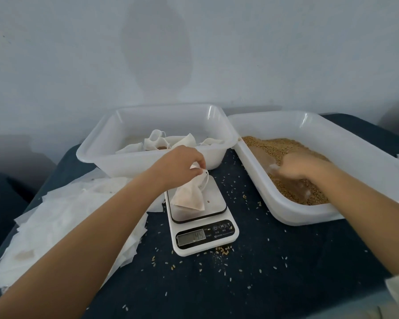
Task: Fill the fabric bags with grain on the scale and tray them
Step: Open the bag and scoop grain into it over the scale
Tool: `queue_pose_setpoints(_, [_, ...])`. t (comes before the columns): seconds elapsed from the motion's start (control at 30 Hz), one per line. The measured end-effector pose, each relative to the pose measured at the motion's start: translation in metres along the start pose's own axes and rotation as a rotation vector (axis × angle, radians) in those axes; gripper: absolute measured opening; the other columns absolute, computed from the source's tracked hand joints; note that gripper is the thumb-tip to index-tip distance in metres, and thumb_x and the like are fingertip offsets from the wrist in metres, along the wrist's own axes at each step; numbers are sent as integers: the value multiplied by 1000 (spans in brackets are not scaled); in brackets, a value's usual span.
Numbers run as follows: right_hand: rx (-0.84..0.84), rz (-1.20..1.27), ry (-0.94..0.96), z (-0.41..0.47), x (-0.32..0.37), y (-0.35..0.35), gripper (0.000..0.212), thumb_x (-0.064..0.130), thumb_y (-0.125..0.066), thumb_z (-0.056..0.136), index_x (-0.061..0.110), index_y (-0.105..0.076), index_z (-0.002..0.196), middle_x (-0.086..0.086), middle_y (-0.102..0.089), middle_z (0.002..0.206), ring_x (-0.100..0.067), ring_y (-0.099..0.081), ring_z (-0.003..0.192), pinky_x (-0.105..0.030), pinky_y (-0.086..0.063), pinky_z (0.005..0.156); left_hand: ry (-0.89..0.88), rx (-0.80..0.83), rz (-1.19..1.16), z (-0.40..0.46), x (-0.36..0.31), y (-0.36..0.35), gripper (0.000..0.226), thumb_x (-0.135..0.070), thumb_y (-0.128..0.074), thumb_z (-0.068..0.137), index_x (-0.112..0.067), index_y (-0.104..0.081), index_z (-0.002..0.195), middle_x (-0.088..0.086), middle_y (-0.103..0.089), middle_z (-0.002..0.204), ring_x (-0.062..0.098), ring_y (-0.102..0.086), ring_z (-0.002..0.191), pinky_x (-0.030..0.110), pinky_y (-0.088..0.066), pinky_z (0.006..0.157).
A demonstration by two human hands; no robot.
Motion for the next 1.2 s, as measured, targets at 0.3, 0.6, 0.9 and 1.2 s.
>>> queue_pose_setpoints(0.3, [-156, 51, 29, -3, 0, 14, 29, 30, -54, 91, 7, -69, 101, -9, -68, 100, -24, -63, 86, -33, -50, 72, 2, -95, -18, -10, 7, -9, 36, -13, -58, 88, -20, -56, 123, -6, -55, 126, 12, -45, 117, 26, -34, 99])
queue_pose_setpoints(0.6, [-572, 729, 543, -107, 62, 5, 17, 43, -60, 87, 34, -65, 73, 11, -63, 61, -4, -53, 49, -12, -40, 48, 163, -492, -309, -85, 12, -22, 14, -13, -62, 86, -23, -65, 95, -21, -59, 87, -8, -53, 82, 0, -37, 68])
queue_pose_setpoints(0.9, [-700, 848, 647, -103, 117, -60, 40, 40, -47, 96, 14, -51, 66, 2, -50, 56, -16, -47, 54, -25, -36, 50, 496, -568, -492, -119, 34, -74, 29, -33, -43, 95, -30, -55, 69, -11, -59, 60, 0, -53, 57, 13, -38, 50])
queue_pose_setpoints(1.2, [-530, 1025, 383, -64, 92, -103, 16, 22, -57, 92, 20, -58, 77, 9, -54, 63, -2, -49, 60, -10, -38, 58, 580, -673, -607, -123, 48, -87, 28, -23, -32, 98, -47, -43, 89, -12, -46, 49, 4, -41, 44, 18, -36, 42])
Point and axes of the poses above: each hand's wrist, its own z-axis towards the middle knuckle, its own y-axis out of the back of the hand, x = y × z, the point moved 3 cm from there along z, towards the middle knuckle
